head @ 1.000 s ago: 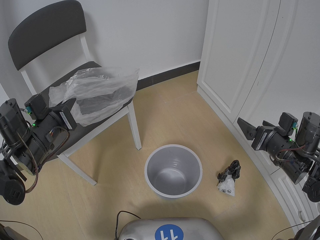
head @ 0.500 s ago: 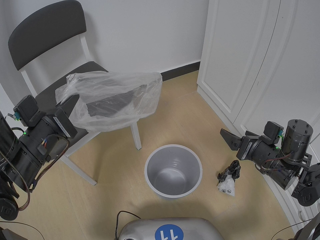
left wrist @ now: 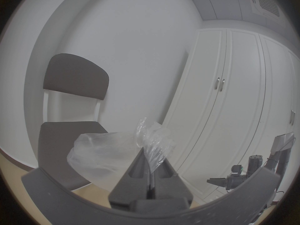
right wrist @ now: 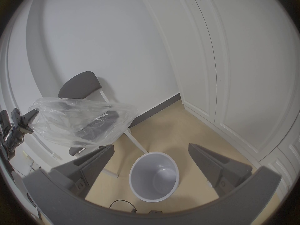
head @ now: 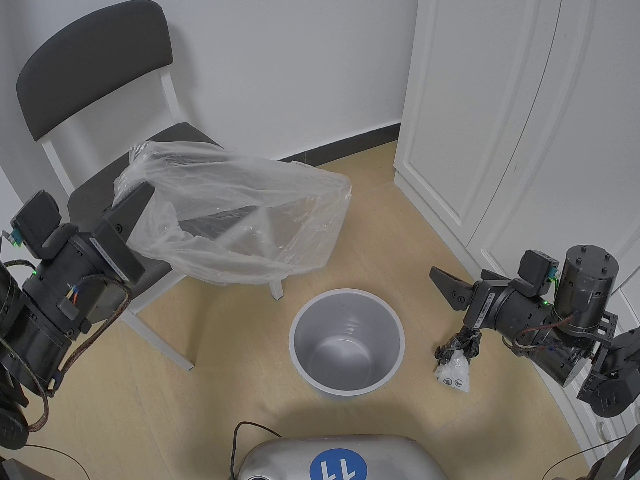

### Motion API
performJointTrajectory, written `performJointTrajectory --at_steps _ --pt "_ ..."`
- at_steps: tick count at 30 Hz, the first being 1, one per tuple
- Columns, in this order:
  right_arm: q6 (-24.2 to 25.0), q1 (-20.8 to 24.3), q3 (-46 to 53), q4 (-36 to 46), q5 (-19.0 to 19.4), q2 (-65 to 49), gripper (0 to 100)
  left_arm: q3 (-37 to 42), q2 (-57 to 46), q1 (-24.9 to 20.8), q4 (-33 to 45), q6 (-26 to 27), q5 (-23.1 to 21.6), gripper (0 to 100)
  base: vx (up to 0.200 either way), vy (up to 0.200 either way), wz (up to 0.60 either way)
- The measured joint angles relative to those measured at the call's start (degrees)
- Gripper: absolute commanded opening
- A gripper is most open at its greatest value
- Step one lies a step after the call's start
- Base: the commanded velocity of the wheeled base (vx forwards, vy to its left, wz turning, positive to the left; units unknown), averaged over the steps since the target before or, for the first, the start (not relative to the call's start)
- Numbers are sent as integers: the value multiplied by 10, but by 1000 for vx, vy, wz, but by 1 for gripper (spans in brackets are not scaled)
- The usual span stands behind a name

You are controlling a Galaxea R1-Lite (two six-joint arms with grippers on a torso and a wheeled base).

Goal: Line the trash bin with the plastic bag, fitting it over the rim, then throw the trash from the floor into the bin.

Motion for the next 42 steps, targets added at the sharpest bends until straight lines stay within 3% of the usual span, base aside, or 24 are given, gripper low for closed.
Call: performJointTrajectory --at_steps 11,24,34,38,42 --pt "0 14 5 1 -2 2 100 33 -10 24 -1 -12 -2 0 0 0 0" --pt "0 20 7 0 -2 8 100 -4 -12 -23 -4 -10 -1 0 0 0 0" --pt "8 77 25 -3 0 43 100 -7 -26 -58 -5 -10 -1 0 0 0 0" --pt "18 82 21 -32 0 88 100 -7 -29 -63 -5 -10 -1 0 0 0 0" --pt "26 75 15 -119 0 131 100 -10 -34 -68 -5 -10 -1 0 0 0 0"
